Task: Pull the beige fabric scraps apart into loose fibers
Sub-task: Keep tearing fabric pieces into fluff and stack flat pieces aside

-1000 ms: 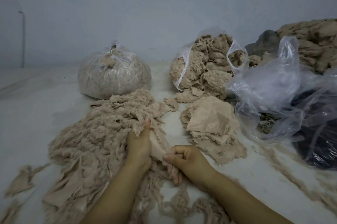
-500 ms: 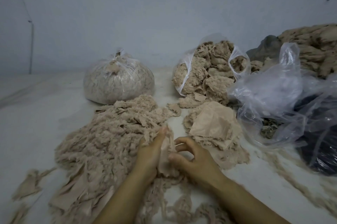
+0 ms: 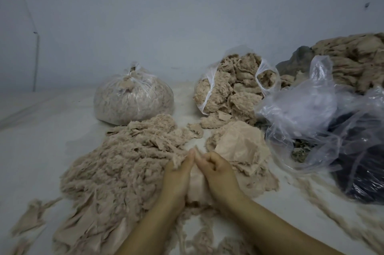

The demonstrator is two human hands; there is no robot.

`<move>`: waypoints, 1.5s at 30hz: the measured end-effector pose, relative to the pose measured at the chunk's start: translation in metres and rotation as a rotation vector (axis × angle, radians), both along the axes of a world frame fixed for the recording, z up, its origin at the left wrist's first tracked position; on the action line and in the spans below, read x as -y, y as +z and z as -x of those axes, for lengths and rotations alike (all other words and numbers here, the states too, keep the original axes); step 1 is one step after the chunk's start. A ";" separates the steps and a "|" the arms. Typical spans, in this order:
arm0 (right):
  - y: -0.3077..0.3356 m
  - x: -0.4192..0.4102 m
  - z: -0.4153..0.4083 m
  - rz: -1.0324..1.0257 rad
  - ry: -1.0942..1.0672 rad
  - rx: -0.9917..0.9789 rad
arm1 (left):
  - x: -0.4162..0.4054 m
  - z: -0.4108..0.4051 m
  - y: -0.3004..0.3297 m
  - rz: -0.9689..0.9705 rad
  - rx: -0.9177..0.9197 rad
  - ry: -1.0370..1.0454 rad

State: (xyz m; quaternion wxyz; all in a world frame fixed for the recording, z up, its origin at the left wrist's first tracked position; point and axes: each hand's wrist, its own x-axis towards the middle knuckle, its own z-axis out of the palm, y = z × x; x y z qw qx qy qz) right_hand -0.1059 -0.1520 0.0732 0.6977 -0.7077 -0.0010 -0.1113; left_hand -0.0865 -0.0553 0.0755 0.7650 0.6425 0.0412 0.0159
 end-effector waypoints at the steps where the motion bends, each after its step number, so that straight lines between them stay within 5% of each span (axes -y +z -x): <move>1: -0.002 -0.001 -0.001 -0.057 -0.065 0.030 | -0.001 -0.001 0.001 0.011 0.030 0.042; 11: 0.004 0.014 0.005 -0.189 -0.187 0.125 | -0.016 -0.010 -0.001 0.016 -0.003 0.135; 19: 0.020 0.045 -0.014 -0.048 -0.286 0.227 | -0.059 -0.035 -0.009 -0.385 0.137 0.288; 22: 0.032 0.073 -0.037 0.084 -0.369 0.161 | -0.070 -0.027 -0.005 -0.423 0.146 0.137; 26: 0.030 0.094 -0.050 0.614 -0.520 -0.010 | -0.081 -0.009 0.006 -0.607 0.159 -0.361; 28: 0.018 0.077 -0.037 0.744 -0.438 0.080 | -0.088 -0.006 0.009 -0.834 0.202 -0.567; 33: -0.030 0.026 0.006 0.961 0.295 0.085 | -0.088 0.005 0.007 -0.935 0.130 -0.777; 41: -0.007 0.060 0.017 1.216 0.351 -0.249 | -0.103 0.008 -0.009 -1.136 0.337 -0.663; 45: -0.003 0.034 0.009 1.132 0.218 -0.078 | -0.098 0.007 -0.010 -1.034 0.394 -0.546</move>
